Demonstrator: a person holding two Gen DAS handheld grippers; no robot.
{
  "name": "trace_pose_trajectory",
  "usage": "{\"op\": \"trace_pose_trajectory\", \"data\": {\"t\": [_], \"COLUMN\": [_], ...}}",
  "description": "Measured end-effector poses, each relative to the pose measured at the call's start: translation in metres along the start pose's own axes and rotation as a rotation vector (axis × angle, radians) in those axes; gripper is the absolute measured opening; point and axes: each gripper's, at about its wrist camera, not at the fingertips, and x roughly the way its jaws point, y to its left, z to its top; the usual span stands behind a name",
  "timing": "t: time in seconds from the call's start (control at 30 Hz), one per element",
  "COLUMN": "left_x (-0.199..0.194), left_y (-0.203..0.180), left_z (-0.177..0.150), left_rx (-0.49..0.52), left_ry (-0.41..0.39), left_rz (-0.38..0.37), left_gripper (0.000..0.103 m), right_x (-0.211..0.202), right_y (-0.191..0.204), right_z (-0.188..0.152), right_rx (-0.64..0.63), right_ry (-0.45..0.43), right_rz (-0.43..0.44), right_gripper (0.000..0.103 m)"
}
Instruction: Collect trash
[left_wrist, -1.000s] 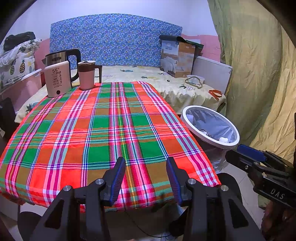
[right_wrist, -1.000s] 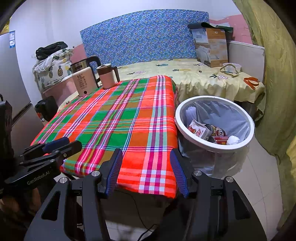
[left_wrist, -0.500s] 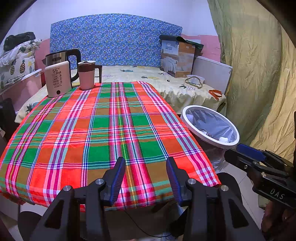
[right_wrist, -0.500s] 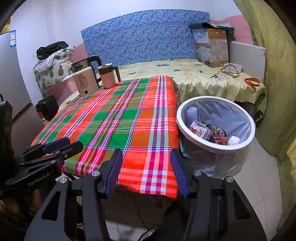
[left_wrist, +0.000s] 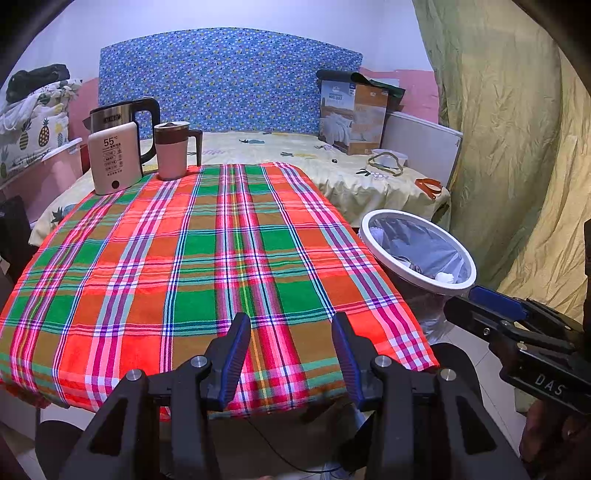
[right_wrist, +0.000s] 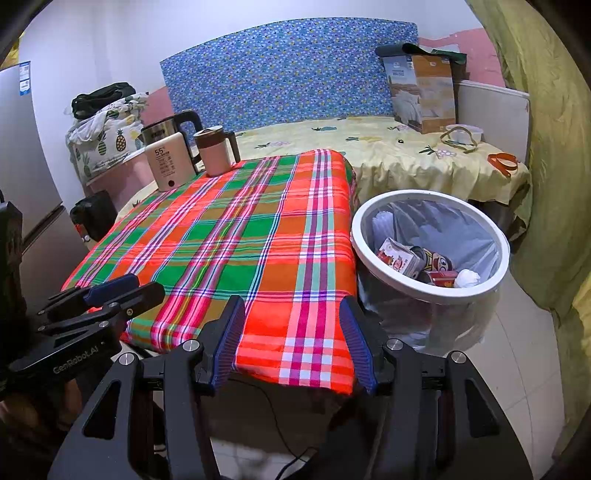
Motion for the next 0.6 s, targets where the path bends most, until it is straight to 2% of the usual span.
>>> {"op": "trace_pose_trajectory", "data": {"t": [0.6], "left_x": [0.0005], "left_y": [-0.0022], "left_z": [0.0005], "left_rx": [0.002], "left_ry": [0.005], "left_rz": [0.001], "left_gripper": [0.046], "right_x": [0.0007], "right_y": [-0.0007], "right_z": [-0.0004], "right_rx": [0.001], "right_ry": [0.001], "right_rz": [0.000], "right_gripper": [0.055]}}
